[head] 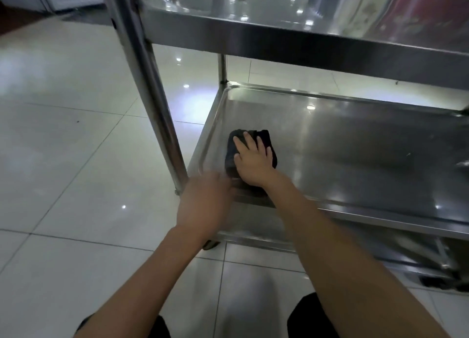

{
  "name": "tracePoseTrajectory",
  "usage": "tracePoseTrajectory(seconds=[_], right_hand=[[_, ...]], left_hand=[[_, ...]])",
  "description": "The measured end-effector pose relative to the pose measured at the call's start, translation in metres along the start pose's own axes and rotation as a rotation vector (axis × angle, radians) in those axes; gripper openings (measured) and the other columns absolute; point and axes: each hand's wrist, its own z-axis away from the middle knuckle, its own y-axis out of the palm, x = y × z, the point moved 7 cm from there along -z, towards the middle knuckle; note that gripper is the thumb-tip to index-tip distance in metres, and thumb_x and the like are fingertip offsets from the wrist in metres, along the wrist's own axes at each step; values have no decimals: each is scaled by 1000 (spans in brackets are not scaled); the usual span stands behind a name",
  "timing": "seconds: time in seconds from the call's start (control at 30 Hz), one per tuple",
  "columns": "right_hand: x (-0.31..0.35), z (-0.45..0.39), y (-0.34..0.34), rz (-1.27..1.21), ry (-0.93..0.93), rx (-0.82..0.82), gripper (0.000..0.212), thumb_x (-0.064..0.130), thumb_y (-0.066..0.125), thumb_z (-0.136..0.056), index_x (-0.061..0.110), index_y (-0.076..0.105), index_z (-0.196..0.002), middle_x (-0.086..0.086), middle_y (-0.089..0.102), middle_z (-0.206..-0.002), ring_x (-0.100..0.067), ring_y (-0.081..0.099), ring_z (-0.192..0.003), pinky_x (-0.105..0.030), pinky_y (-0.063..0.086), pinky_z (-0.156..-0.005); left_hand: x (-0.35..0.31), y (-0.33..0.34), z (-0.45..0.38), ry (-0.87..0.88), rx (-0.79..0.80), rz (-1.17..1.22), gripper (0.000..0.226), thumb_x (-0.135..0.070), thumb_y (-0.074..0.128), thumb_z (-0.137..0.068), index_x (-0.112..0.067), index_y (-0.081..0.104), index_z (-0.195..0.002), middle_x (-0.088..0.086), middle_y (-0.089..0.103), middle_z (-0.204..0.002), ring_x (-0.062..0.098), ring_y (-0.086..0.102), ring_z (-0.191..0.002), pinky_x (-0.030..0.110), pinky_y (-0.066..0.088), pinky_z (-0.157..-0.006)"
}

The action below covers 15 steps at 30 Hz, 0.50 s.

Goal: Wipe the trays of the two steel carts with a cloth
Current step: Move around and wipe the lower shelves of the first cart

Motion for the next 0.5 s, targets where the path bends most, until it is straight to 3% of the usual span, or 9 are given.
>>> tracePoseTrajectory(seconds=[0.3,0.5], right_hand=[[69,-20,27,-8,-121,33,55,34,25,-105,31,11,-158,1,-4,-167,-31,-7,-152,-52,-7,-119],[34,-5,15,11,-102,-42,55,36,26,-104,29,16,-158,2,4,-167,-31,2,-152,-53,2,-120]], left_hand=[[42,-8,21,-68,21,-46,34,-37,40,-102,-23,66,-120,2,60,-111,24,61,-99,39,45,-96],[40,-14,16,-111,94,-71,37,-41,38,-102,-23,68,-113,1,60,-114,24,60,-100,40,46,-93]])
